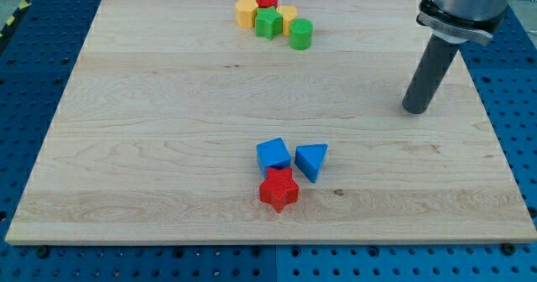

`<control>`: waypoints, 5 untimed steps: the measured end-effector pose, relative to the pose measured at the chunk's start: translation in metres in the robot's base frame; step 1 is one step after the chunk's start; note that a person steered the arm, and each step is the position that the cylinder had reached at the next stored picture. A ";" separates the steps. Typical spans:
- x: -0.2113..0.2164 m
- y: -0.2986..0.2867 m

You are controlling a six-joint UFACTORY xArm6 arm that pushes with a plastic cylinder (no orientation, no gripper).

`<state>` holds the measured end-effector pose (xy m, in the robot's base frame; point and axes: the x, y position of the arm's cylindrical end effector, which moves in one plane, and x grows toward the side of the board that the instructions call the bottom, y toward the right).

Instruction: Point your arm diagonally to the top right of the blue triangle

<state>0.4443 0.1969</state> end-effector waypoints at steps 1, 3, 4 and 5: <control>0.000 0.000; -0.001 -0.014; -0.002 -0.058; 0.004 -0.060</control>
<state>0.4483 0.1370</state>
